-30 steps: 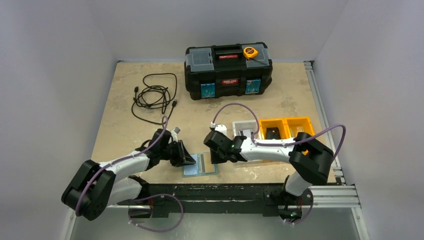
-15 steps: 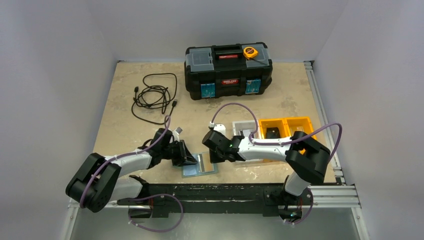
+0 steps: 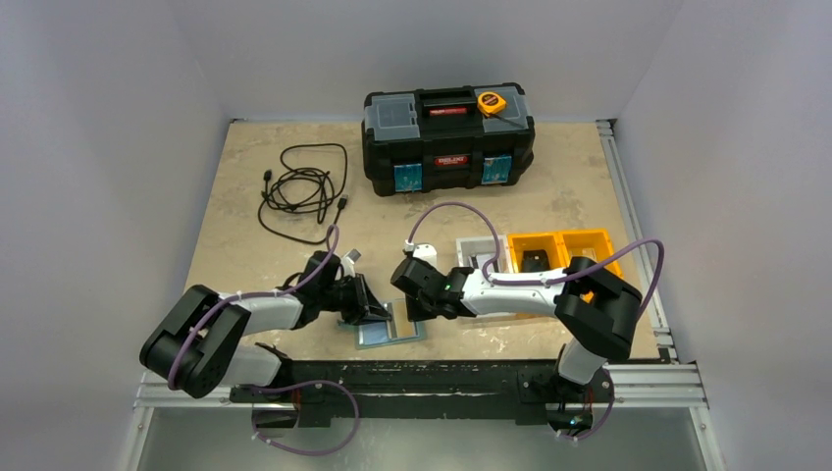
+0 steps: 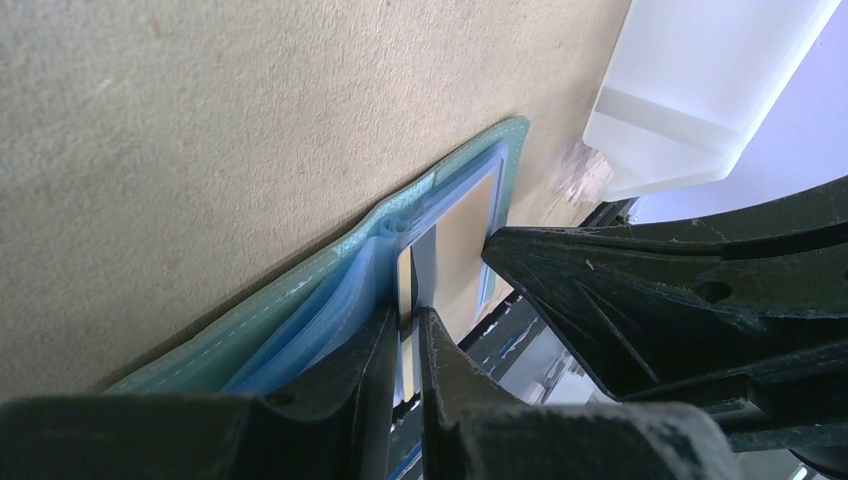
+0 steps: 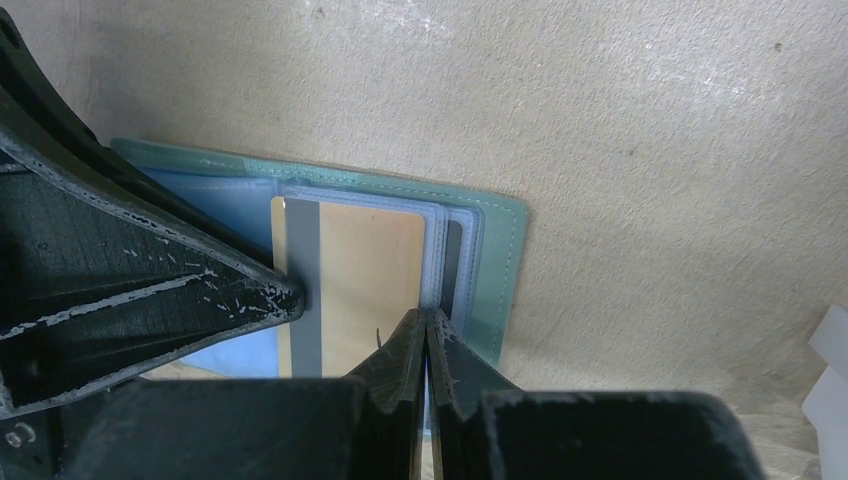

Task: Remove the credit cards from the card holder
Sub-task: Remove the credit card from the card holder.

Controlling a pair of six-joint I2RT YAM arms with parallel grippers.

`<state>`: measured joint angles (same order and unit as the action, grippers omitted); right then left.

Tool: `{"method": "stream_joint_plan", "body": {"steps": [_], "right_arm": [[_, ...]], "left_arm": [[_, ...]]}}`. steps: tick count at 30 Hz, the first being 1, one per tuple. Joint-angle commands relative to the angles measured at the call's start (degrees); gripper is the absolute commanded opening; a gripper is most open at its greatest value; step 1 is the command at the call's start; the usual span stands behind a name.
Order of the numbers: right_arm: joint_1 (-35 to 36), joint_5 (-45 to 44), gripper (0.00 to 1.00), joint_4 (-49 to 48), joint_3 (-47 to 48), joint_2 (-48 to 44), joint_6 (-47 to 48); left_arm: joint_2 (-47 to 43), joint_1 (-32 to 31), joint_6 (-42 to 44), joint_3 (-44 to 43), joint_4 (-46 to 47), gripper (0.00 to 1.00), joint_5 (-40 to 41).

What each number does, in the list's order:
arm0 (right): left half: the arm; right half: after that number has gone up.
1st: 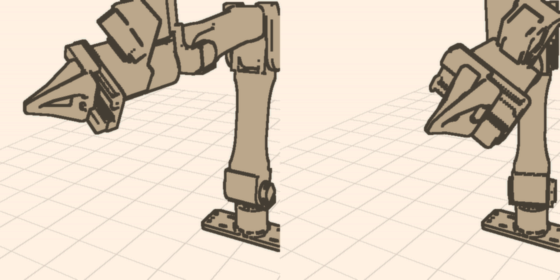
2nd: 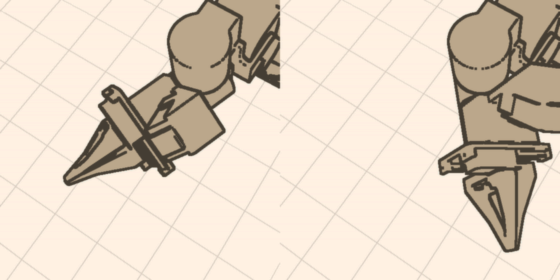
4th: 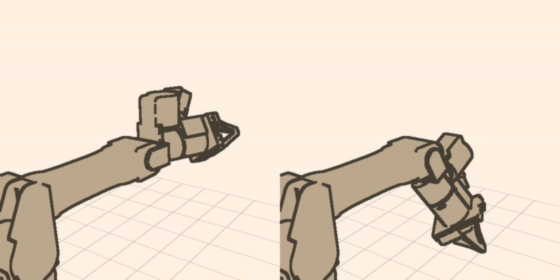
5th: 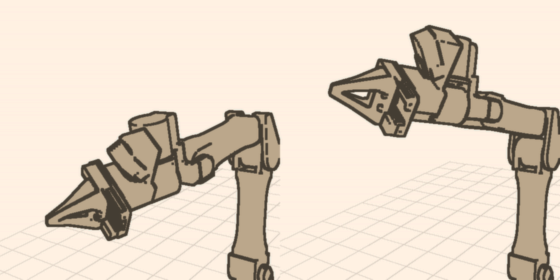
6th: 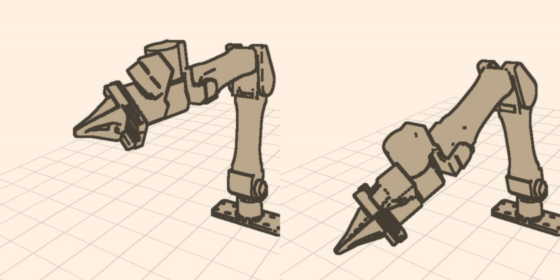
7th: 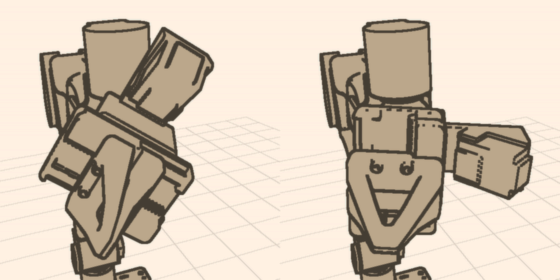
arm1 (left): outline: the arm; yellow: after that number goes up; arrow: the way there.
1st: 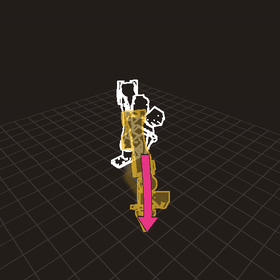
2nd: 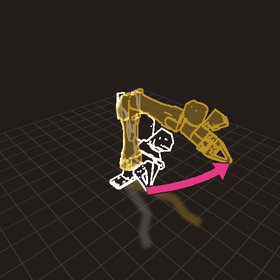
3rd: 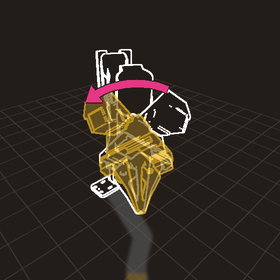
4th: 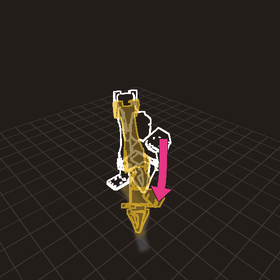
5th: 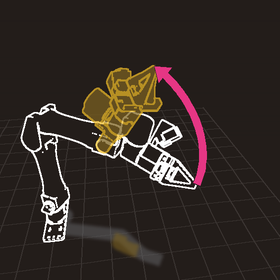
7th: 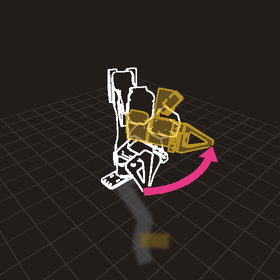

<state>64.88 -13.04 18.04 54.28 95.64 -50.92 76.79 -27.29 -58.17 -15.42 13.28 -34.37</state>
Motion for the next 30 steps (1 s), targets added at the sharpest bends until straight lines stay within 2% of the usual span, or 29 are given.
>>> {"method": "stream_joint_plan", "body": {"steps": [1, 6, 14, 27, 30], "right_arm": [[0.9, -0.3, 0.0, 1.6, 0.1, 2.0, 0.1], [0.8, 0.1, 0.0, 2.7, -0.2, 2.0, -1.1], [0.2, -1.0, 0.0, 2.7, -3.2, 1.5, -2.2], [-1.2, -0.5, 0.0, 1.2, -6.0, 1.1, -2.8], [-1.3, -0.3, 0.0, 0.9, -6.0, 1.4, -2.6]], "left_arm": [[0.2, -0.7, -1.4, 0.5, 4.6, 0.1, -0.3], [-2.2, -0.7, -1.3, 0.6, 2.3, 0.0, 0.3], [-7.1, -0.3, 1.4, 0.2, -4.8, 0.0, 1.6], [-7.6, 0.6, 3.3, 0.3, -7.1, 0.0, 1.4], [-8.2, 0.7, 3.5, 0.3, -7.8, 0.07, 1.5]]}}
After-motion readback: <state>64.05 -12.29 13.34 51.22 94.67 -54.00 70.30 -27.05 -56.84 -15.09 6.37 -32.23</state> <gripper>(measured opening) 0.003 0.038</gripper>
